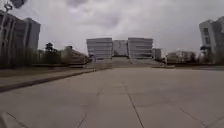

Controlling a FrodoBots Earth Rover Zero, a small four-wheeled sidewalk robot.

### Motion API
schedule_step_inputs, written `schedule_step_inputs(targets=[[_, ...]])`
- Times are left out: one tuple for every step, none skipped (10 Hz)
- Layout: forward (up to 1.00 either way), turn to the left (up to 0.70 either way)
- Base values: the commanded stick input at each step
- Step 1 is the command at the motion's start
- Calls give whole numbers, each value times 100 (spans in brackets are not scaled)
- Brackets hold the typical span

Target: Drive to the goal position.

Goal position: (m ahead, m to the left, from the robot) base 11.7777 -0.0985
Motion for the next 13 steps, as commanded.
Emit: schedule_step_inputs(targets=[[70, -2], [70, -12], [70, -27], [70, -27], [70, -27], [70, -27], [70, -3], [70, -2], [70, -1], [70, -1], [70, -1], [70, -1], [70, -1]])
